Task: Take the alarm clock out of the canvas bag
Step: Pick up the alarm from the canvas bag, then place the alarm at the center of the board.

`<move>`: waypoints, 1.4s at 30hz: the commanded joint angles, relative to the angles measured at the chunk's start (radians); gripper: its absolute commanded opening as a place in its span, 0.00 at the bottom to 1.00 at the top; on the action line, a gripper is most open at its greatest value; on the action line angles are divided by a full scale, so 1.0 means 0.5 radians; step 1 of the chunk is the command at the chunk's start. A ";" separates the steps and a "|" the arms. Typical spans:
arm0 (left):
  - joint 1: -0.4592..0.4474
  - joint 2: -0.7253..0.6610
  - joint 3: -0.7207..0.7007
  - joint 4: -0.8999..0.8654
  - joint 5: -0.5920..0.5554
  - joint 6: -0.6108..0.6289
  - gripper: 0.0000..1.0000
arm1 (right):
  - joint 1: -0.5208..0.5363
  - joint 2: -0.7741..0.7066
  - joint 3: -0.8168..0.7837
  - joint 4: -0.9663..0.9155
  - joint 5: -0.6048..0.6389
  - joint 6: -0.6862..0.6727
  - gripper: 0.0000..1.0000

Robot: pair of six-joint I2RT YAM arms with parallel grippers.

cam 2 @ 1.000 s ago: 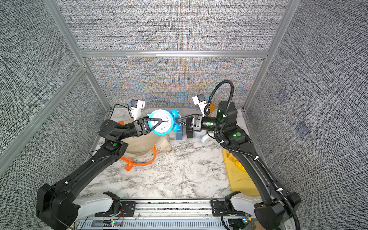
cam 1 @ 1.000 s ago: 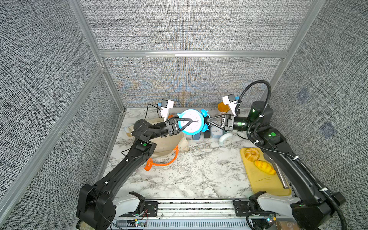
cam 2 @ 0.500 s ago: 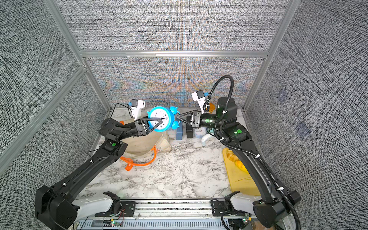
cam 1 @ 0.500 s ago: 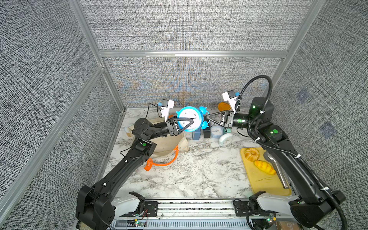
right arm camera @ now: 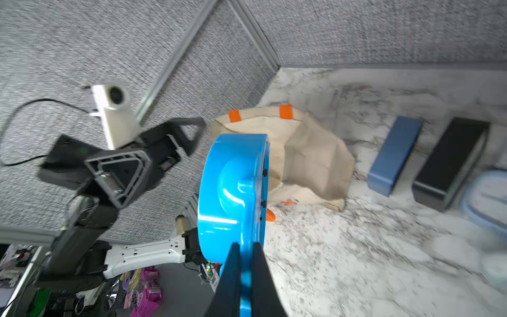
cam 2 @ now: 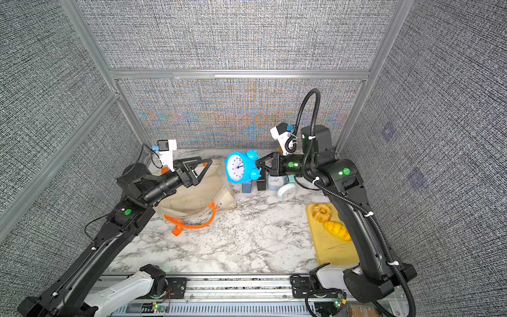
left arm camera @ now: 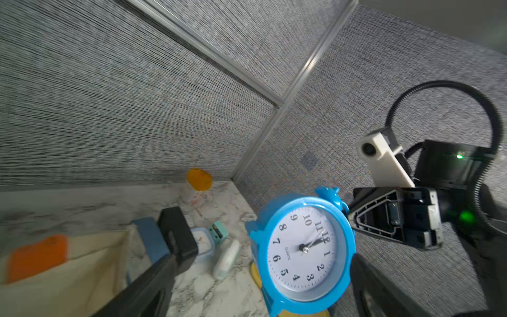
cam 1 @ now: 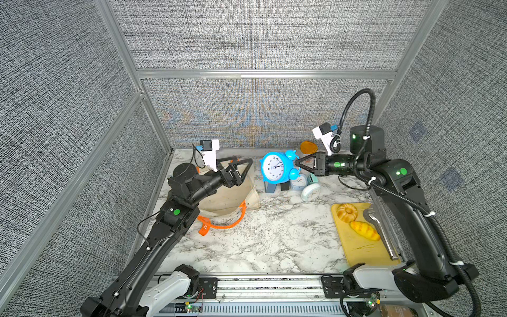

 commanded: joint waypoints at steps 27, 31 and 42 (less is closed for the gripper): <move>0.001 -0.483 -0.171 -0.526 -1.290 0.540 0.99 | 0.396 0.706 -0.530 -0.112 1.025 0.197 0.00; 0.001 -0.495 -0.175 -0.546 -1.306 0.573 0.99 | 0.399 0.775 -0.588 -0.010 1.010 0.233 0.00; 0.000 -0.513 -0.187 -0.559 -1.332 0.608 0.99 | 0.399 0.868 -0.580 0.017 1.134 0.285 0.01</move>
